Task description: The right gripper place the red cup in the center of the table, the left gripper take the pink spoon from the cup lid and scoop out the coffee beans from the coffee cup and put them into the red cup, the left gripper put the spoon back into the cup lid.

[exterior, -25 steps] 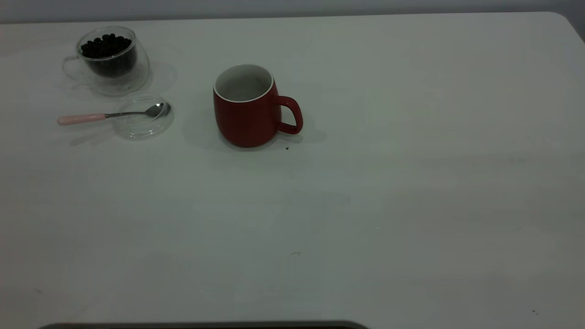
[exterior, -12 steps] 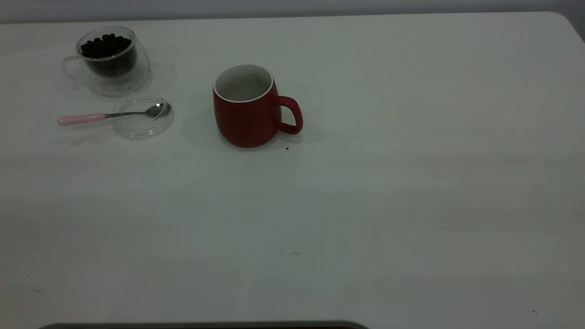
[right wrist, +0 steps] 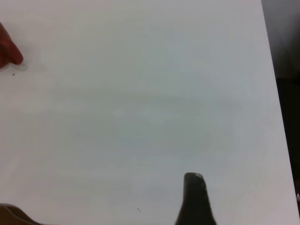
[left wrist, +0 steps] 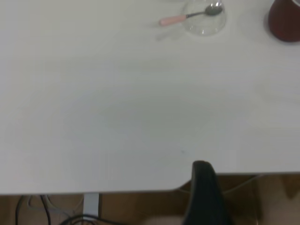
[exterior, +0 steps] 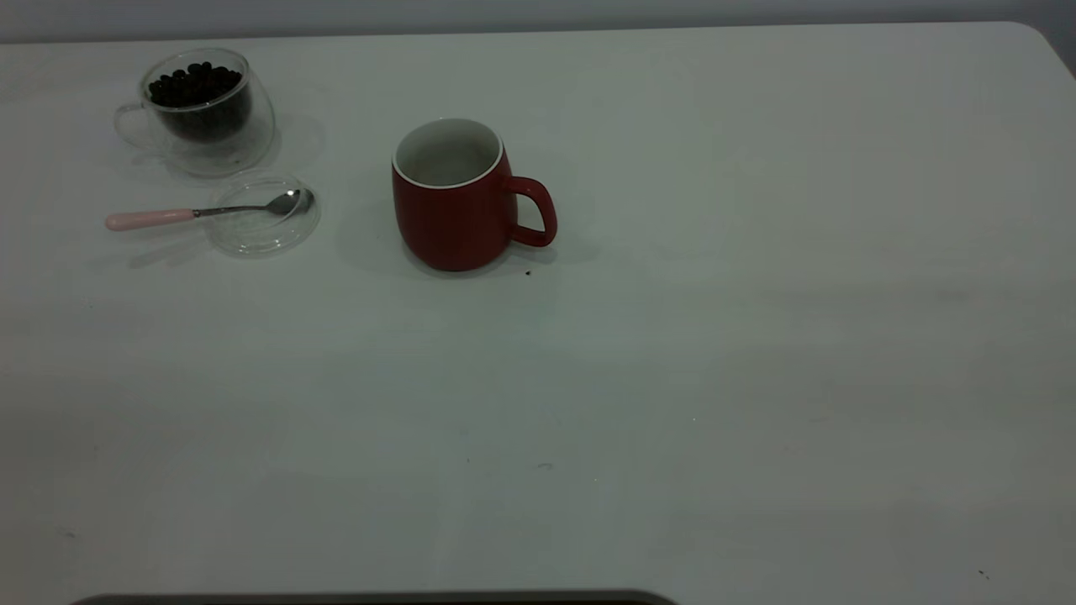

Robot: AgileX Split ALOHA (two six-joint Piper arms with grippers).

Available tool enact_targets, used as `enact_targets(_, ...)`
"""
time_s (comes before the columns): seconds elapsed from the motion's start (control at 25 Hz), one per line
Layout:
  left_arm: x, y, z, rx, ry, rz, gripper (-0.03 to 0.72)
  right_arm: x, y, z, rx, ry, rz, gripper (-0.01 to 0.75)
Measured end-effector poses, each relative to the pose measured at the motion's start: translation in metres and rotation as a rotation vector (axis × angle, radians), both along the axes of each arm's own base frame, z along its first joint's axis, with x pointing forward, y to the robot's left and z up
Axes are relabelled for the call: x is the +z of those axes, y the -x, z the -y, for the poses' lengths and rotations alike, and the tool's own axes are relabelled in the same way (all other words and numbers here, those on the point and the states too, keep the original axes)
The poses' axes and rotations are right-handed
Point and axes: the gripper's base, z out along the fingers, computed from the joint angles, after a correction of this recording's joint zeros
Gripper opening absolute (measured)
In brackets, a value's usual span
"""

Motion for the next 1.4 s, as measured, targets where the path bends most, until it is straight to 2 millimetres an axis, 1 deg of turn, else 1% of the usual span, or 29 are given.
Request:
enact_targets(0.48, -0.0005, 0.0029, 0.0003, -0.011, -0.008, 0.018, 0.559, 0.0000, 0.0000, 0.0000, 0.000, 0.000, 0.000, 0.591)
enact_targets(0.68, -0.0012, 0.0082, 0.0003, -0.013, -0.011, 0.056, 0.558, 0.0000, 0.0000, 0.0000, 0.000, 0.000, 0.000, 0.591)
enact_targets(1.4, -0.0012, 0.0084, 0.0003, -0.013, -0.011, 0.057, 0.558, 0.0000, 0.0000, 0.0000, 0.000, 0.000, 0.000, 0.591)
